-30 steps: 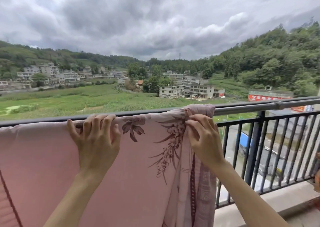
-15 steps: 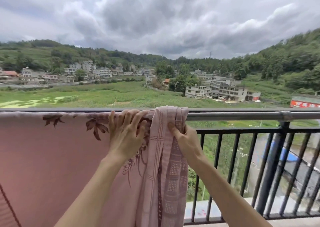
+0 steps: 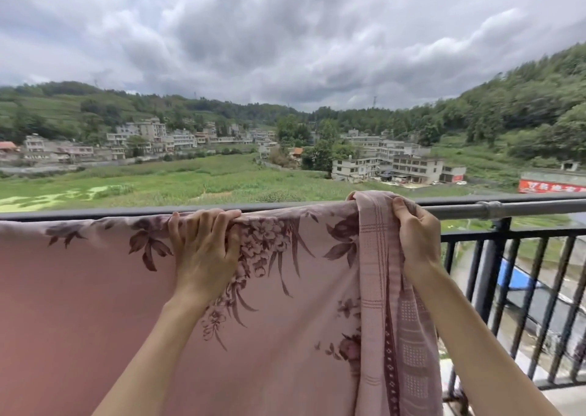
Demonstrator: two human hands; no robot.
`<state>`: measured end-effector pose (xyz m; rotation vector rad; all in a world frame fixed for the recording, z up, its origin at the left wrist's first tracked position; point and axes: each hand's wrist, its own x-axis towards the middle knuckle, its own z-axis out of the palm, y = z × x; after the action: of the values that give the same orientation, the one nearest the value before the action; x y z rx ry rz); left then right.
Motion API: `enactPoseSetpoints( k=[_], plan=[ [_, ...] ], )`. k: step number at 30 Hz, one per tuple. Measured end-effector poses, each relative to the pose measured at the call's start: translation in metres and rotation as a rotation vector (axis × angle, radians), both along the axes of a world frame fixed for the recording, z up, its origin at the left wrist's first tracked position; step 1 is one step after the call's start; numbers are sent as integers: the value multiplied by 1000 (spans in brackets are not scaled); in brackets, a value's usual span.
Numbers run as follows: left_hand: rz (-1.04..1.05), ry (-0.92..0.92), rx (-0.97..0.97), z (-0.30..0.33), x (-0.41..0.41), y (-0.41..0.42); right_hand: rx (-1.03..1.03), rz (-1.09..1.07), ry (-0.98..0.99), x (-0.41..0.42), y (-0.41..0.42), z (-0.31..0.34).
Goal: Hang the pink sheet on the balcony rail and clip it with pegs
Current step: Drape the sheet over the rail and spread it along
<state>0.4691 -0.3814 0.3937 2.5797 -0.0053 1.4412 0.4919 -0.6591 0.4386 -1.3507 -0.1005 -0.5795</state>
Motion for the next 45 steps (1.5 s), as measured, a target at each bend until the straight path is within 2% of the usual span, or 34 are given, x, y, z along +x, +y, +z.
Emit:
enactPoseSetpoints(
  k=[3, 5, 8, 10, 21, 26, 30, 34, 36, 38, 41, 45],
  plan=[
    [13, 21, -2, 0, 2, -2, -27, -47, 1, 5, -8, -6],
    [24, 16, 0, 0, 2, -1, -23, -11, 81, 9, -6, -12],
    [37, 11, 2, 1, 2, 0, -89, 269, 281, 13, -8, -19],
    [46, 15, -6, 1, 3, -2, -146, 470, 341, 14, -10, -18],
    [64, 26, -24, 1, 3, -6, -27, 819, 262, 17, -24, -12],
    [82, 41, -31, 3, 4, -11, 17, 789, 212, 24, -34, -3],
    [130, 79, -97, 11, -3, -36, -9, 748, 251, 26, -33, -6],
    [-102, 30, 61, 21, 1, -108, -55, 798, 255, 26, -33, -11],
    [-193, 80, 27, 21, 14, -136, -76, 812, 241, 27, -33, -13],
    [-140, 122, -40, 16, 27, -147, -84, 830, 237, 28, -36, -15],
    [1, 109, -12, 6, 36, -152, -98, 869, 225, 32, -49, -16],
    [28, 150, -49, 10, 35, -158, -105, 890, 256, 39, -72, -12]
  ],
)
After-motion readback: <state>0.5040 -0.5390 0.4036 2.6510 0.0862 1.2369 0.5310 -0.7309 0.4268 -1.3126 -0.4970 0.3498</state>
